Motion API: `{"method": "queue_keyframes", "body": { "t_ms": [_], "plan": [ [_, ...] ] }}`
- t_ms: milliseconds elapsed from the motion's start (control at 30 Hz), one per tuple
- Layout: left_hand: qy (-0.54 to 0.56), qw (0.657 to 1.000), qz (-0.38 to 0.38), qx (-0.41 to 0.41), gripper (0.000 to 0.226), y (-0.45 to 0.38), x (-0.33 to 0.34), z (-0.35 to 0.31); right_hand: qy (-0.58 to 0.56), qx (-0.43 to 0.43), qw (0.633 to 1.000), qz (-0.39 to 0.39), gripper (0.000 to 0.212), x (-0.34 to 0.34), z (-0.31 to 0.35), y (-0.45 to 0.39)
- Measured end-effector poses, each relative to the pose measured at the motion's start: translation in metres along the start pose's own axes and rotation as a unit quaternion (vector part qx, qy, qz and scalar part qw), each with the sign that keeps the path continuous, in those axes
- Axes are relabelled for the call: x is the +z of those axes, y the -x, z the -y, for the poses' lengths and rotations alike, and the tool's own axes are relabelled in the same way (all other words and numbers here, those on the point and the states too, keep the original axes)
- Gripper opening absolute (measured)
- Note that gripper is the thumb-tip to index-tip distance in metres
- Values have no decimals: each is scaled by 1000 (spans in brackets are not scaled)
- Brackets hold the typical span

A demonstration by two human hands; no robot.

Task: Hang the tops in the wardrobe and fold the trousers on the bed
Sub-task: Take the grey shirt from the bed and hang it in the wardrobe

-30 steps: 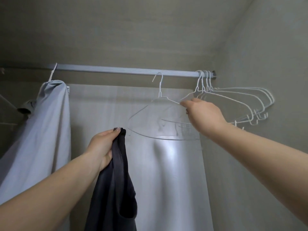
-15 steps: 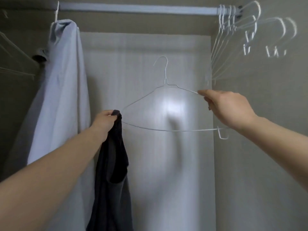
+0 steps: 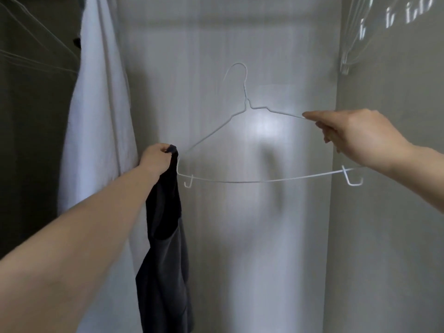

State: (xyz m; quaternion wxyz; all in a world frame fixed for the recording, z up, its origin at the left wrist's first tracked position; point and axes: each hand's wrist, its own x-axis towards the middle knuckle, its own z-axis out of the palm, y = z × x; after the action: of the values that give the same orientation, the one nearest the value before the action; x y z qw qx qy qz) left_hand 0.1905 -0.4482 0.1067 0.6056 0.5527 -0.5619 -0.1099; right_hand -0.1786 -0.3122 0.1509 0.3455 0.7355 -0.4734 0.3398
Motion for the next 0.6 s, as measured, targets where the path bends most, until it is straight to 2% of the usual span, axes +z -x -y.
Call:
{"method": "queue_keyframes", "body": {
  "t_ms": [233,367,500,600],
  "plan": [
    [19,999,50,6,28,15,6,-13,18,-27,999,11,53,8,23,1],
    [61,995,82,-12,23,26,10,-24,45,-46,998,9,49,17,30,1],
    [116,985,124,-26,30,38,19,-36,43,-51,998,15,51,28,38,4],
    [159,977,140,-28,21,45,26,-49,15,-39,998,41,54,38,39,9]
  ]
}}
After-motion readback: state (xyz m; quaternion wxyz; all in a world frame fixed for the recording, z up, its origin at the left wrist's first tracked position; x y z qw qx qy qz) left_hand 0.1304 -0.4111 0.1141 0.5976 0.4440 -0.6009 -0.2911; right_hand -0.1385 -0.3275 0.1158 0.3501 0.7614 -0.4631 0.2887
